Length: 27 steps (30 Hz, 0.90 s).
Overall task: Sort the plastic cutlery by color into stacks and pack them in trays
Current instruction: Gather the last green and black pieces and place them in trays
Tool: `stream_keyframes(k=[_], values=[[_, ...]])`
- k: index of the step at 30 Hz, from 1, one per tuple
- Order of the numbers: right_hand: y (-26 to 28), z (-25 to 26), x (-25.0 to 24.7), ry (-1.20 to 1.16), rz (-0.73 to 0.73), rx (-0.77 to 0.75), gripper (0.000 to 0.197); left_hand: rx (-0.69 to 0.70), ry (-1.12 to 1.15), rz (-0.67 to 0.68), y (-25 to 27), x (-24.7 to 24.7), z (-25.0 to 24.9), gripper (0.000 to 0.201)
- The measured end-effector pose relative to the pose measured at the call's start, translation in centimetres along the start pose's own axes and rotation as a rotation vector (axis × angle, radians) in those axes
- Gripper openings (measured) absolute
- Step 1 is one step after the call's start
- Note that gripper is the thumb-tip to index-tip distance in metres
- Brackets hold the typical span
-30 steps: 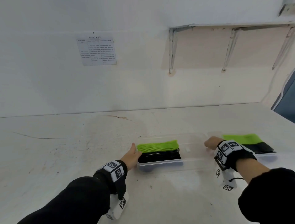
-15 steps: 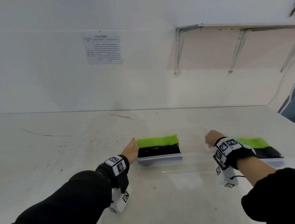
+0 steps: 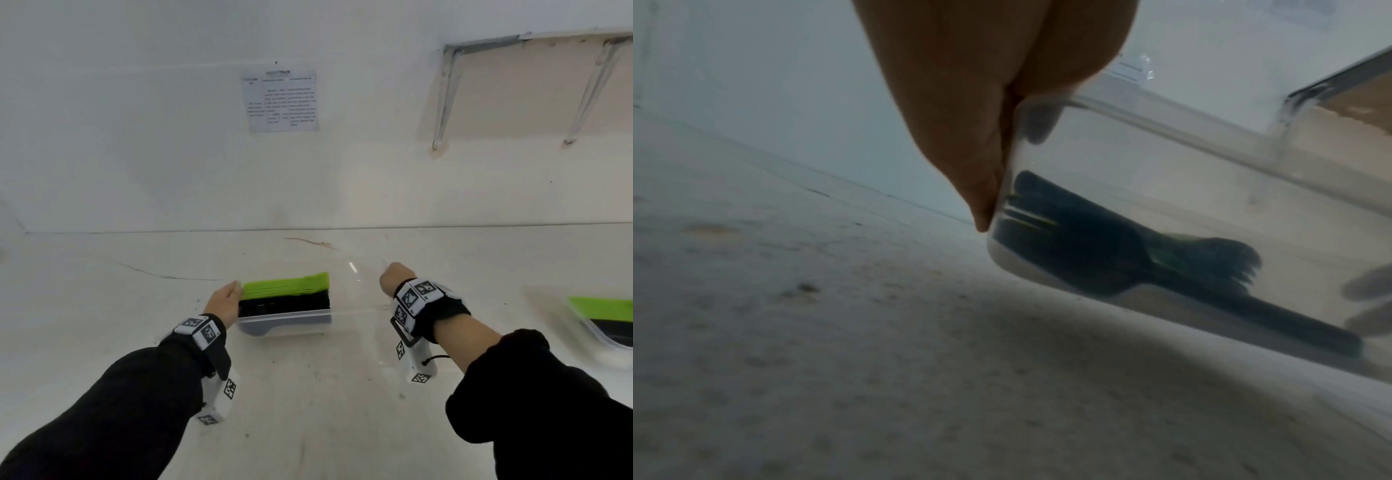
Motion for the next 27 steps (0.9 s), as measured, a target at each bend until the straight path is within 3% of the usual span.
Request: stream_keyframes(k=[10, 15, 20, 23, 27], values=[[0.5, 5.5, 6.4, -0.048, 0.087, 0.042, 0.026, -0.029, 0.030, -0.006, -2.8, -6.1, 3.8, 0.041], [0.5, 6.2, 8.5, -0.061, 0.052, 0.096, 0.042, -0.011, -0.013, 0.019, -3.7, -6.9, 5.6, 0.044], [0.3, 5.8, 8.8, -0.070, 0.083, 0.063, 0.032, 0.013, -0.071, 0.004, -3.4, -6.9, 5.4, 0.044], [0.9, 5.6, 7.7, -0.091, 0.111, 0.058, 0.035, 0.026, -0.165, -0.085, -2.5, -6.9, 4.5, 0.048], [0.7, 3.5, 4.3, -0.114, -0.007, 0.044, 0.035, 0.211, -0.183, -0.169, 1.3, -4.8, 0.1, 0.046]])
Point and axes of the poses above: each hand's wrist, its own y-axis away from the middle knuckle, its own x-axis out of the palm, z = x × y, the point moved 2 cm from there along -y, towards the middle knuckle, and after that the axes turned 12 degrees about -x, right-handed, at the moved point
